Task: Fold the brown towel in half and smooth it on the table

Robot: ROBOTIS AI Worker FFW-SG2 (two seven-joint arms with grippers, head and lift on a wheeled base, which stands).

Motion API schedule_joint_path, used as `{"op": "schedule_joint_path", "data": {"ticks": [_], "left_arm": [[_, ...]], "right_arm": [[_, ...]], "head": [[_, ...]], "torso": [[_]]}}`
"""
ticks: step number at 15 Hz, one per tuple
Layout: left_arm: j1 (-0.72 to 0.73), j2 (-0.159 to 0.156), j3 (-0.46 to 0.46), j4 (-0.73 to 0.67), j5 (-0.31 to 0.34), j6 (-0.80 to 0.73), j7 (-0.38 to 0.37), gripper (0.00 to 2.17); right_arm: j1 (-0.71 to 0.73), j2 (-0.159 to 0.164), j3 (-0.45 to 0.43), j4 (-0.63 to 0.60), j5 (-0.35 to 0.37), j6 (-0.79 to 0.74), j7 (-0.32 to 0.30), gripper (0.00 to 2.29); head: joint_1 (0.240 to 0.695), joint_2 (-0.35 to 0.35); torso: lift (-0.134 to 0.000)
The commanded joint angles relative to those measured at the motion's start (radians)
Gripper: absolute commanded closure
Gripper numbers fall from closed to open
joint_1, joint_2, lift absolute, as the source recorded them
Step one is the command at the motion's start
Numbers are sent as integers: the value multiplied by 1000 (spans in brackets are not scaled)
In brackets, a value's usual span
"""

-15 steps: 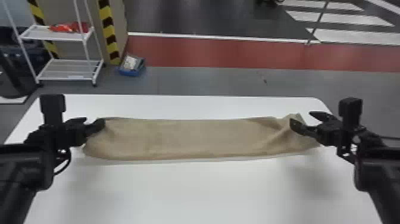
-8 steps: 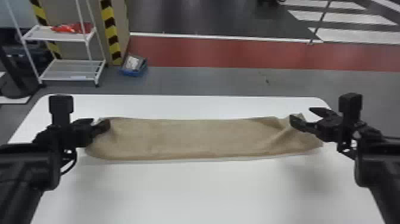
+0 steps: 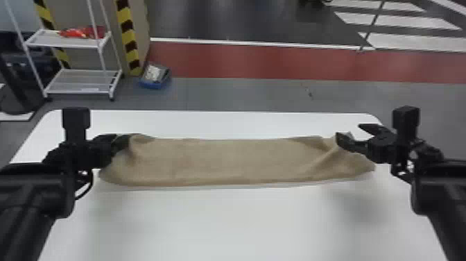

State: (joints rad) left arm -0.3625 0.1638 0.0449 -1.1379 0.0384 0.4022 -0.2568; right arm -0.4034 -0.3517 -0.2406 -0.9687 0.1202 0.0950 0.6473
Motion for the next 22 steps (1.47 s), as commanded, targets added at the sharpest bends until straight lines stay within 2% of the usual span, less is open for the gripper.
{"op": "schedule_joint_path", "data": {"ticks": [1, 4, 5, 6, 7, 9, 11, 12, 14, 15, 18, 20, 22], "left_arm": [[7, -4, 3, -22, 9, -13, 8, 994], [10, -6, 0, -42, 9, -29, -7, 998], [11, -6, 1, -45, 9, -29, -9, 1116], [13, -9, 1, -51, 12, -29, -6, 1389], [14, -10, 0, -71, 18, -26, -7, 1389], [22, -10, -22, -100, 38, -19, -10, 1389], [17, -10, -54, -100, 40, -19, -6, 1389], [11, -10, -74, -100, 40, -19, -2, 1389], [-1, -10, -103, -98, 41, -26, 1, 1389], [-4, -10, -112, -98, 40, -26, -2, 1389], [-7, -10, -125, -89, 40, -35, -2, 1389], [-7, -10, -128, -83, 38, -41, -4, 1389], [-13, -10, -128, -68, 38, -50, -4, 1389]], "right_arm": [[0, -1, 0, 1, 4, 3, -2, 218], [3, -1, -5, 1, 10, 3, -6, 218], [5, -1, -5, 1, 10, 3, -9, 218], [6, -1, -11, 1, 12, 3, -11, 218], [6, -1, -12, 1, 12, -1, -17, 218], [15, 0, -16, 7, 12, -13, -69, 218], [15, 0, -23, 36, 12, -37, -80, 218], [15, 0, -20, 48, 15, -53, -104, 265], [8, 8, -12, 80, 29, -74, -212, 346], [-9, 13, -14, 107, 24, -74, -241, 367], [-43, 30, -11, 146, 27, -62, -239, 410], [-52, 31, -3, 168, 24, -37, -196, 410], [-52, 36, 0, 169, 32, -10, -186, 410]], "head": [[695, -110], [695, -115], [695, -119], [695, -122], [695, -123], [695, -127], [695, -148], [695, -154], [695, -168], [695, -179], [691, -205], [691, -203], [695, -192]], "torso": [[-120], [-120], [-120], [-120], [-120], [-120], [-120], [-120], [-120], [-120], [-120], [-120], [-120]]}}
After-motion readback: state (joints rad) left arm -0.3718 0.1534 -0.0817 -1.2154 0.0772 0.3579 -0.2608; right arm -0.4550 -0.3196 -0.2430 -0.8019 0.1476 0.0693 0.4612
